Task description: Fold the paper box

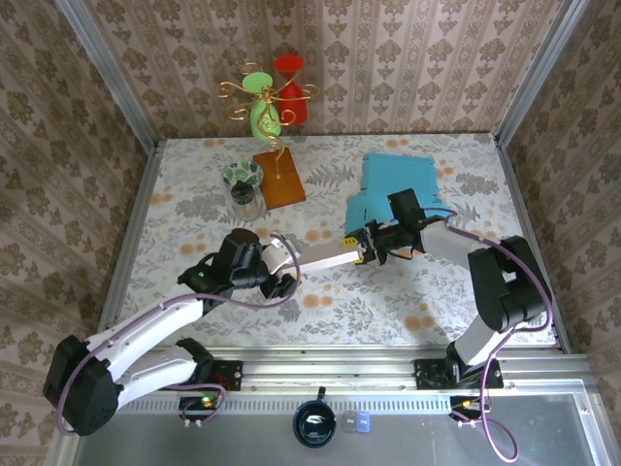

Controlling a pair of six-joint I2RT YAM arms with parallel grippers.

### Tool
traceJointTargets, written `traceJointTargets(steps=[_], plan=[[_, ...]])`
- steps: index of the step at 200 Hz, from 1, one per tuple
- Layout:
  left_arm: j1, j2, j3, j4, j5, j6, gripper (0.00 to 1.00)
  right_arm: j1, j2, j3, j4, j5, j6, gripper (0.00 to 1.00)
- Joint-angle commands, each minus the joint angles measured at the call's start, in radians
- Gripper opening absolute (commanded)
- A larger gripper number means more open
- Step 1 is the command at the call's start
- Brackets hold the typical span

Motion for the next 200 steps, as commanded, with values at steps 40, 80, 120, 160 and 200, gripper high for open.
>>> traceJointTargets(steps=[40, 80, 120, 160, 200], plan=[[-0.093, 0.114, 0.070, -0.032, -0.075, 0.179, 0.66, -0.008, -0.066, -0.099, -0.182, -0.041, 0.174, 0.28], [-0.108, 0.162, 0.086, -0.001, -0.116, 0.176, 0.63, -0.016, -0.094, -0.154, -0.200, -0.053, 0.219, 0.30], [-0.108, 0.211, 0.133, -0.026, -0.078, 0.179, 0.49, -0.042, -0.090, -0.198, -0.193, -0.044, 0.229, 0.34], [-0.107, 0.236, 0.152, -0.033, -0.019, 0.169, 0.43, -0.098, -0.074, -0.196, -0.183, -0.029, 0.212, 0.49], [-0.109, 0.295, 0.215, -0.116, -0.010, 0.147, 0.40, -0.175, -0.159, -0.142, -0.283, 0.086, 0.138, 0.67]])
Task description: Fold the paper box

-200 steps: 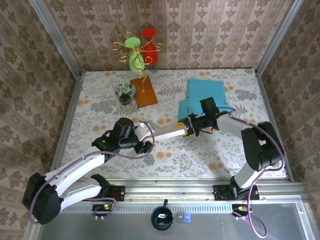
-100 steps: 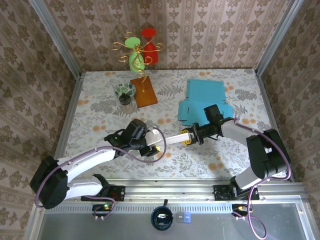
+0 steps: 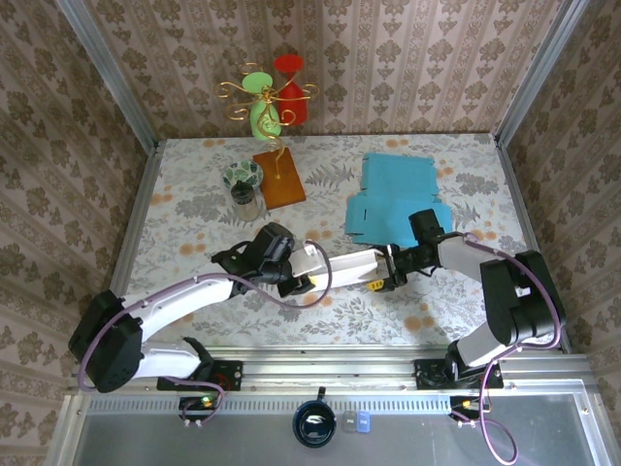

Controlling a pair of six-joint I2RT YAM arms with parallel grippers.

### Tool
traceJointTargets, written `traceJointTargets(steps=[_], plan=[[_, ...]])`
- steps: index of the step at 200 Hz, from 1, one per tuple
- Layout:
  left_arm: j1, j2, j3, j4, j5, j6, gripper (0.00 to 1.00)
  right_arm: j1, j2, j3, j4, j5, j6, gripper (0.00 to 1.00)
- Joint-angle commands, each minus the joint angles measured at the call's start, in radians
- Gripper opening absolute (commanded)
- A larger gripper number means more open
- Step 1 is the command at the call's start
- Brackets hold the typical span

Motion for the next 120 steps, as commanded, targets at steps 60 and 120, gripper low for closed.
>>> traceJointTargets(steps=[60, 120], plan=[[-0.006, 0.121, 0.214, -0.272, -0.074, -0.106, 0.38, 0.045, -0.542, 0.070, -0.343, 0.749, -0.114, 0.49], [-0.007, 0.167, 0.263, -0.325, -0.058, -0.104, 0.38, 0.280, -0.448, 0.068, -0.078, 0.855, -0.119, 0.45]])
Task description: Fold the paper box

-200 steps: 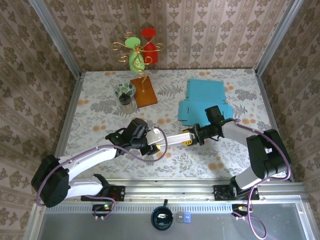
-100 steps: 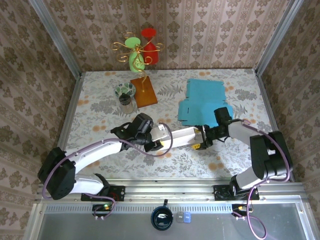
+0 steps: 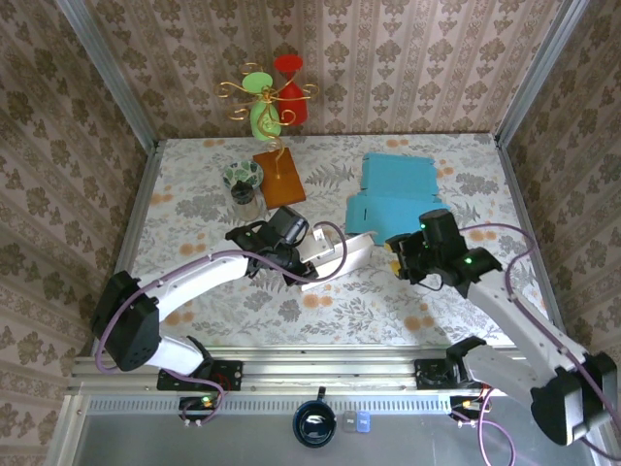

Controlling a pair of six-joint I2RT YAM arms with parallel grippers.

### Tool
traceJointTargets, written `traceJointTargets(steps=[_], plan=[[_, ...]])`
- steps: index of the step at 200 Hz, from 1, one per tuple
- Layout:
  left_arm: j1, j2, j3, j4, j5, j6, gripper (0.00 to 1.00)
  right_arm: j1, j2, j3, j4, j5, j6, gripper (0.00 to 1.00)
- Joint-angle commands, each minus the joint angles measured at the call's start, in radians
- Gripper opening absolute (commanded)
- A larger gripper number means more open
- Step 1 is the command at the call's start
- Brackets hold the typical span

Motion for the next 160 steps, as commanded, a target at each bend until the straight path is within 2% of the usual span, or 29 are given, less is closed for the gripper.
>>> traceJointTargets(steps=[1, 33, 75, 122, 160], plan=[[-0.006, 0.021, 0.028, -0.062, -0.003, -0.013, 0.38, 0.075, 0.069, 0.024, 0.111, 0.115, -0.023, 0.44], [-0.003, 0.034, 0.035, -0.061, -0.014, -0.009, 0.38, 0.135, 0.179, 0.117, 0.139, 0.121, -0.076, 0.44], [0.007, 0.029, 0.017, -0.037, 0.005, -0.021, 0.38, 0.161, 0.250, 0.135, 0.172, 0.110, -0.074, 0.42], [0.011, 0.017, 0.004, -0.025, 0.006, -0.034, 0.38, 0.161, 0.308, 0.140, 0.103, 0.076, -0.067, 0.28], [0.012, 0.013, 0.007, -0.024, 0.007, -0.030, 0.39, 0.162, 0.327, 0.153, 0.041, 0.063, -0.059, 0.24]])
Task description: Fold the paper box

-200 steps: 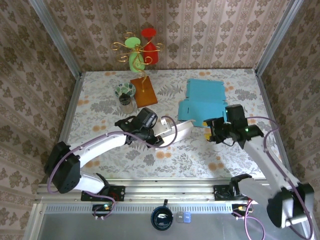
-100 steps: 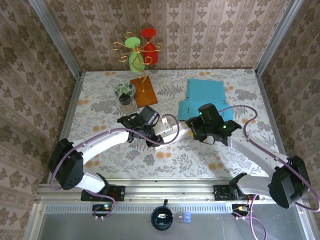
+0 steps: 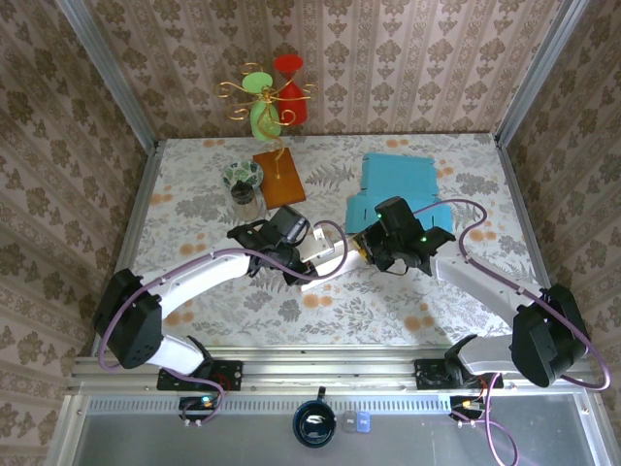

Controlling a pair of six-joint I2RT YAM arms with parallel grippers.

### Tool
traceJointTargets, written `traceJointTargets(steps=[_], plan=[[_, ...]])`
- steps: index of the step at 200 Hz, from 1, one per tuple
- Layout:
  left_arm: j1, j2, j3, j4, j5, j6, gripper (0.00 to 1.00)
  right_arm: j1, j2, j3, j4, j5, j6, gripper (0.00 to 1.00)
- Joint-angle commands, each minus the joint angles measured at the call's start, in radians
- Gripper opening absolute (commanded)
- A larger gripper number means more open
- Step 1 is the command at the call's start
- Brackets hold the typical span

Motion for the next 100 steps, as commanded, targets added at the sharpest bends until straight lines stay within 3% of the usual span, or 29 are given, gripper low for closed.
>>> traceJointTargets(steps=[1, 48, 71, 100], plan=[[0.008, -0.003, -0.007, -0.008, 0.010, -0.012, 0.38, 0.006, 0.028, 0.017, -0.107, 0.000, 0.004, 0.24], [0.008, -0.022, -0.014, 0.004, 0.016, 0.003, 0.33, -0.004, 0.008, 0.050, -0.149, 0.003, -0.040, 0.21], [0.008, -0.045, -0.030, 0.021, 0.025, 0.020, 0.31, -0.028, 0.006, 0.051, -0.128, -0.047, -0.086, 0.24], [0.008, -0.062, -0.044, 0.033, 0.043, 0.038, 0.30, -0.064, 0.039, 0.119, -0.165, -0.146, -0.289, 0.30]])
